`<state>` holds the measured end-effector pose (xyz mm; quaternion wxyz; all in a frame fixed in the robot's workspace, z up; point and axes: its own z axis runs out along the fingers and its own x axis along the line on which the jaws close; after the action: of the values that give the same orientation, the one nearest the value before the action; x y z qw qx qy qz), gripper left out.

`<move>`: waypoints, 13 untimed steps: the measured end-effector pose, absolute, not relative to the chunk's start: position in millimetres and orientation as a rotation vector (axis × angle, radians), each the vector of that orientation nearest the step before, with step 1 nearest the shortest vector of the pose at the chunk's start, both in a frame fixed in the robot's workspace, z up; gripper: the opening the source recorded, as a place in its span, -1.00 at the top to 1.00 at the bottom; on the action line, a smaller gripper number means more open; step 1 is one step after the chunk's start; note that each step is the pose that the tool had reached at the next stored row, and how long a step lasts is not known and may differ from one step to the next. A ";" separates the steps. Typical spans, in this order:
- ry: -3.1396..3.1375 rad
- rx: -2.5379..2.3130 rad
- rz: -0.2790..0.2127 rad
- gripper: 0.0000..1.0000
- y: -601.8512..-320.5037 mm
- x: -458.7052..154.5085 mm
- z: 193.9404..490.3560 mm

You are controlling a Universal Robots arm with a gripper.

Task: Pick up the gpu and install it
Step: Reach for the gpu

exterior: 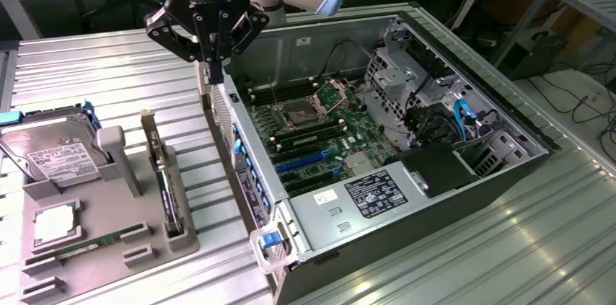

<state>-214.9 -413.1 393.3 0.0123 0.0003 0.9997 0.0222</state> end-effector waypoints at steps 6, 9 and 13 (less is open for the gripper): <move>3.116 0.001 0.069 0.79 -414.1 -218.7 393.3; 3.116 0.001 0.069 0.79 -414.7 -220.4 393.3; 3.116 0.001 0.069 0.79 -415.3 -222.5 393.3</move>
<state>-222.5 -415.3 393.3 0.0123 0.0004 0.9997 0.0222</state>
